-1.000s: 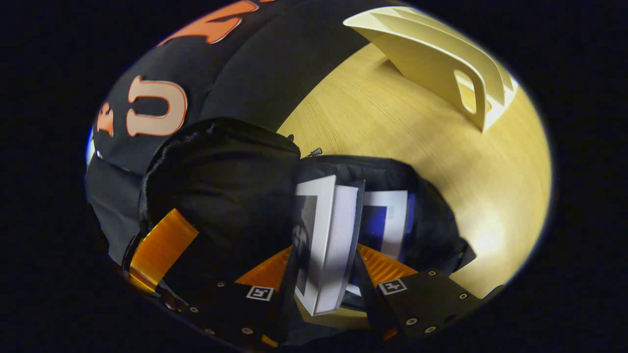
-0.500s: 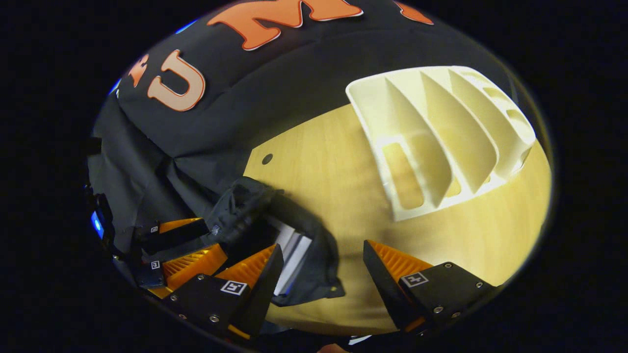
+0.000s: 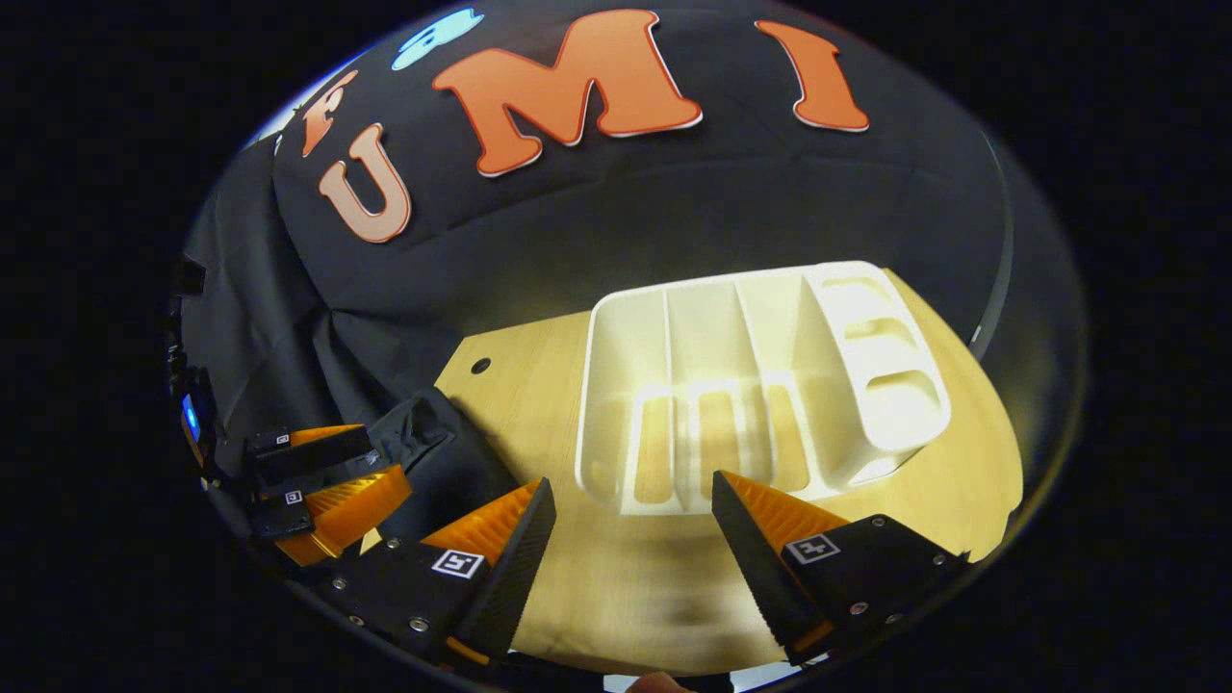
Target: Open the schoolbag, grab two books from the bookshelf and put them into the schoolbag.
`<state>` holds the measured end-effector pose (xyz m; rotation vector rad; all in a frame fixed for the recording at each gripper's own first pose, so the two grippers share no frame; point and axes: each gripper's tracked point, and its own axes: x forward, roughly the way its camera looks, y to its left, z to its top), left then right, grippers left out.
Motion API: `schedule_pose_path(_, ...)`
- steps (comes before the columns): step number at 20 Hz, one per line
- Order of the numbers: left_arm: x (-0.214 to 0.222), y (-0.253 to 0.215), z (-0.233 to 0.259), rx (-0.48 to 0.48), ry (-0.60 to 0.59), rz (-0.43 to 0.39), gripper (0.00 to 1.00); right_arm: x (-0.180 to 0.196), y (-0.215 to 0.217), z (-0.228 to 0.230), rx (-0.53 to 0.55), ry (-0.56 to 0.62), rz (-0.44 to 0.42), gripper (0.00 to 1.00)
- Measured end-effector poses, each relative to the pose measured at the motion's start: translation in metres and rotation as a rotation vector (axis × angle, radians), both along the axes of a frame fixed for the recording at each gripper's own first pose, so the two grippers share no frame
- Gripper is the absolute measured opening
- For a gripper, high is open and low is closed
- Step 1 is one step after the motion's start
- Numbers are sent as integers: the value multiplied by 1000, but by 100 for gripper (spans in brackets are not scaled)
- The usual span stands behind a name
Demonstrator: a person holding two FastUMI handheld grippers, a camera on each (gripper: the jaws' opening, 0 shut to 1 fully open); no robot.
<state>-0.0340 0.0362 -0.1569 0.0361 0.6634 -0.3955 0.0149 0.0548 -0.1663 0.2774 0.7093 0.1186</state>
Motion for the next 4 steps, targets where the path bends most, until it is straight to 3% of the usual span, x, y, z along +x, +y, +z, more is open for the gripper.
schedule_pose_path(4,6,-24,42,-15,-125,77,100,8,-38,42,-52,-126,-4,98)
